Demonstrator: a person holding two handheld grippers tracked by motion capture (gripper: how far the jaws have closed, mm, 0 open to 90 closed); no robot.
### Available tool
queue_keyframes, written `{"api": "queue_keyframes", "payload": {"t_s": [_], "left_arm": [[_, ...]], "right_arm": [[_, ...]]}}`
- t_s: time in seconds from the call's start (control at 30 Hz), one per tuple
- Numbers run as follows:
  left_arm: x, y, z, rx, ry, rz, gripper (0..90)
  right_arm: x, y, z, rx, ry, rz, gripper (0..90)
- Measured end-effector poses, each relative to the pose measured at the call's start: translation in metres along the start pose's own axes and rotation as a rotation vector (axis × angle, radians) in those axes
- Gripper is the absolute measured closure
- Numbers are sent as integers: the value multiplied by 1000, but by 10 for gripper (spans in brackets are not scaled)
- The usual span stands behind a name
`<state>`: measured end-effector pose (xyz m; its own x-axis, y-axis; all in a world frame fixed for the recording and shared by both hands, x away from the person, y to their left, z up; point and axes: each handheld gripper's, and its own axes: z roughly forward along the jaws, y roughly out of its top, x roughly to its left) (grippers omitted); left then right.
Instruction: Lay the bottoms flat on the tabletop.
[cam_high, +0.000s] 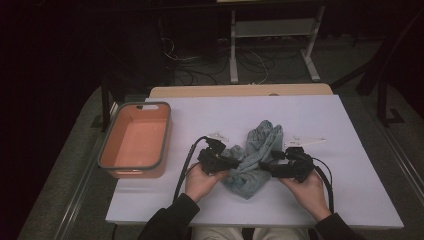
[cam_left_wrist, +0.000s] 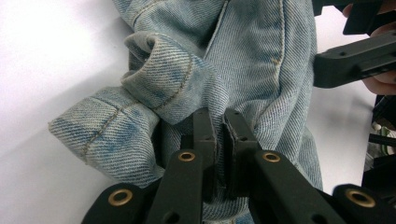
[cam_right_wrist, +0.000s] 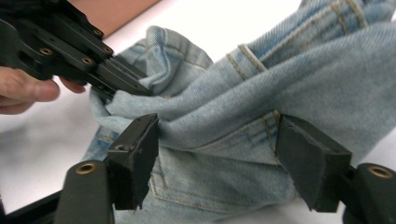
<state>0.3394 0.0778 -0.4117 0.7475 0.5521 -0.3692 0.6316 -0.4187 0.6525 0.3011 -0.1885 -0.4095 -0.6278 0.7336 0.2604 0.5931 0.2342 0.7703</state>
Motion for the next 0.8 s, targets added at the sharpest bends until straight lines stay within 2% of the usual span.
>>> {"api": "queue_keyframes", "payload": {"t_s": [0.23,0.33,0.4,0.47,0.5,0.53,0.57,0.67,0.8], "left_arm": [[-3,-1,2,5,3,17,850],[-4,-1,4,8,1,28,851],[-4,-1,4,11,5,34,851],[-5,-1,5,12,9,40,851],[-6,-1,5,14,11,41,851],[-6,-1,6,17,15,45,851],[-6,-1,6,17,15,45,851],[-5,-1,6,17,13,46,852],[-3,0,4,5,-3,30,851]], "right_arm": [[-5,-1,2,21,11,48,367],[-7,-1,4,26,19,73,408],[-8,-1,8,28,18,73,444],[-9,0,11,33,13,68,509],[-11,1,13,40,24,68,576],[-12,1,15,44,35,74,593],[-13,1,17,51,51,82,657],[-15,1,20,65,85,98,770],[-14,4,17,83,88,96,829]]}}
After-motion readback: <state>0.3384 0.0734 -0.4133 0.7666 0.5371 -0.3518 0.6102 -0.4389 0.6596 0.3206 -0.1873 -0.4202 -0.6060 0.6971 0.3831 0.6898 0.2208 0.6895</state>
